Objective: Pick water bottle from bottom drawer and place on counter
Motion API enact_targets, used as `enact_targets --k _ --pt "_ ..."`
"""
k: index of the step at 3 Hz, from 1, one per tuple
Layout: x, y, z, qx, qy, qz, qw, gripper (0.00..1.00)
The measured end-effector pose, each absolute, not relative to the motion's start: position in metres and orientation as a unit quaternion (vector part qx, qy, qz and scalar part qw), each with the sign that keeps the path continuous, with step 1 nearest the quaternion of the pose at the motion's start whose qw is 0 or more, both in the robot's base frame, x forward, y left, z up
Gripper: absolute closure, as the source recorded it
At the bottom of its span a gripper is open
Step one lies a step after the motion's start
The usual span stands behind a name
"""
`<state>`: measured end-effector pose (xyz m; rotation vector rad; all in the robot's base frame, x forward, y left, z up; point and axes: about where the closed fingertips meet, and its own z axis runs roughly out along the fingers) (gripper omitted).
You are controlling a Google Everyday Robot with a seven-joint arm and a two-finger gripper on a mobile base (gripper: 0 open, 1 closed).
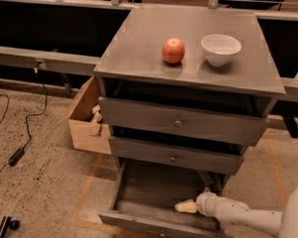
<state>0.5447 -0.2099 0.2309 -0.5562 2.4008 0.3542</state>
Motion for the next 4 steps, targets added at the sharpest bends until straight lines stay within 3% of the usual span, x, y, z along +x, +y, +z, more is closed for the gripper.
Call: enact_targets --k 4 --pt "0.616 -0.226 0.197 -0.211 0.891 0.084 0.394 0.00"
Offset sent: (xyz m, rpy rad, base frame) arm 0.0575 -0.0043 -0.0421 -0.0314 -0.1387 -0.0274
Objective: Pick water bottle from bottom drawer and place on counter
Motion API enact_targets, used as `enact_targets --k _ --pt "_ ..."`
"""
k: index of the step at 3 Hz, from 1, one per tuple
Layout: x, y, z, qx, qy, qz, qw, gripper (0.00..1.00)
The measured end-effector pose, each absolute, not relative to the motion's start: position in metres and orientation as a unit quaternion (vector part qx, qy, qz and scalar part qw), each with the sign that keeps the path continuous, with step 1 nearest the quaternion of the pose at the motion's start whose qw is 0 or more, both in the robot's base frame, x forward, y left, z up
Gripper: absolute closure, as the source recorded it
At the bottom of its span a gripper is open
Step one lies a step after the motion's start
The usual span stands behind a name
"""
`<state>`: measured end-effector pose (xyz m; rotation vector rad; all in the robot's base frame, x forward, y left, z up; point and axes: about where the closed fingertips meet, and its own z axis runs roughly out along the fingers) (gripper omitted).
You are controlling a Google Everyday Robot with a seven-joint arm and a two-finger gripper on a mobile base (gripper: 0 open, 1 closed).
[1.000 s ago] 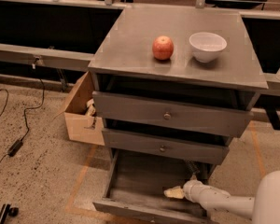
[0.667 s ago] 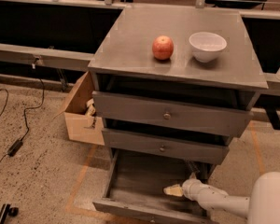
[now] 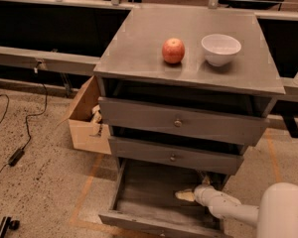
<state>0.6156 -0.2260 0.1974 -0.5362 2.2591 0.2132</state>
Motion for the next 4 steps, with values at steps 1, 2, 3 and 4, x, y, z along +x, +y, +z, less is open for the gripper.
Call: enact_targets --k 1,2,3,4 --pt "0.636 -0.239 0.198 -0.209 0.886 0.066 0.408 0.00" --pt "0.657 -0.253 0.187 -0.204 0.888 0.053 0.410 0.00" --pt "0.671 -0.266 0.175 -0.196 0.892 0.042 0.406 0.00" --pt "0.682 -0.278 0.166 -0.187 0.896 0.035 0.400 0.00"
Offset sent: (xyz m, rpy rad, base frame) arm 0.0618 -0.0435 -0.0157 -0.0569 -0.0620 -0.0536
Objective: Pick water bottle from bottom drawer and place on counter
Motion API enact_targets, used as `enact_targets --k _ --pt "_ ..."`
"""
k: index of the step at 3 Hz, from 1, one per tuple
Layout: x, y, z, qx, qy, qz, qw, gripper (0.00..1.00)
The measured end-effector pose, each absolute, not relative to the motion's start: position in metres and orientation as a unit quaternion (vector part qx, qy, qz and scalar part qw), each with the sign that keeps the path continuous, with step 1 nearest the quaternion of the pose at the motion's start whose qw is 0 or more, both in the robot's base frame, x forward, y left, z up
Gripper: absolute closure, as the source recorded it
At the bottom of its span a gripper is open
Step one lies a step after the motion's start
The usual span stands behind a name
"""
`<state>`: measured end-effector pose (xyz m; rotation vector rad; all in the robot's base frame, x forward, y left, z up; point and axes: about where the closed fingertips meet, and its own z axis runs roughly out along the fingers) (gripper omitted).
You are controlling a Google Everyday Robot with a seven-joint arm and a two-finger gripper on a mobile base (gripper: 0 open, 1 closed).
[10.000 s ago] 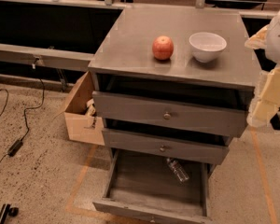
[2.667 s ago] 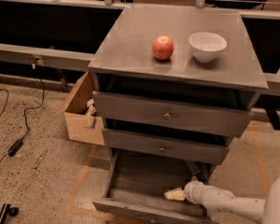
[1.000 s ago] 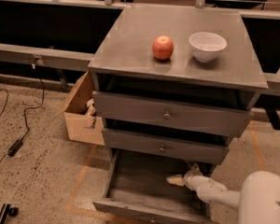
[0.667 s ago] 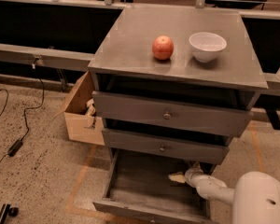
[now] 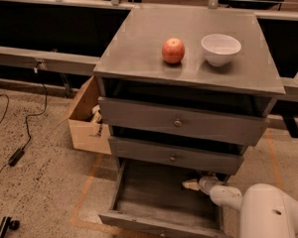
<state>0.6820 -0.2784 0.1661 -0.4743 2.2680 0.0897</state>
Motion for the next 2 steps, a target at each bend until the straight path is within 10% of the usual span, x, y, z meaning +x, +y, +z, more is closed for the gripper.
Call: enact_targets --k 2 --pt "0.688 -0.280 0.143 -0.175 0.908 0.043 0.379 0.41"
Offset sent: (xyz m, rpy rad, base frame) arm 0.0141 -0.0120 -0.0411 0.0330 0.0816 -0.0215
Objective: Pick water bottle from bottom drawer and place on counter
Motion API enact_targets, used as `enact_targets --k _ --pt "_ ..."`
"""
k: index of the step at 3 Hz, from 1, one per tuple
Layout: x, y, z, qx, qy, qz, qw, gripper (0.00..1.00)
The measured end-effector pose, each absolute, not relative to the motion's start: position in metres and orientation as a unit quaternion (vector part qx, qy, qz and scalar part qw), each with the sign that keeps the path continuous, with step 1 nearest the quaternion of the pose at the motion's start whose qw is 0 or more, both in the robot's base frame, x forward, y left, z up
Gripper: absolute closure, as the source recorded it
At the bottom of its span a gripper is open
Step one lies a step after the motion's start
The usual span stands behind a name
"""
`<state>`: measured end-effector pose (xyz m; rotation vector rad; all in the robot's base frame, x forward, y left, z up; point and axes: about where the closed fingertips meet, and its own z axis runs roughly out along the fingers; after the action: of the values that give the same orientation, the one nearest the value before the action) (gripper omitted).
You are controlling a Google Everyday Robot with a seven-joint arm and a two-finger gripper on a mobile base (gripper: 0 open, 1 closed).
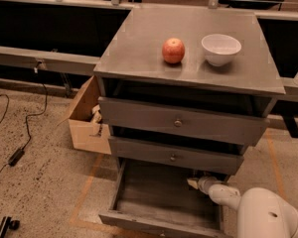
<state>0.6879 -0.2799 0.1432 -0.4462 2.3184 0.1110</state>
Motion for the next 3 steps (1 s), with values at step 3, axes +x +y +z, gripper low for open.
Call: enact_targets --k 3 --pt "0.676 -0.287 0.170 -0.170 0.918 0.038 0.356 1.00"
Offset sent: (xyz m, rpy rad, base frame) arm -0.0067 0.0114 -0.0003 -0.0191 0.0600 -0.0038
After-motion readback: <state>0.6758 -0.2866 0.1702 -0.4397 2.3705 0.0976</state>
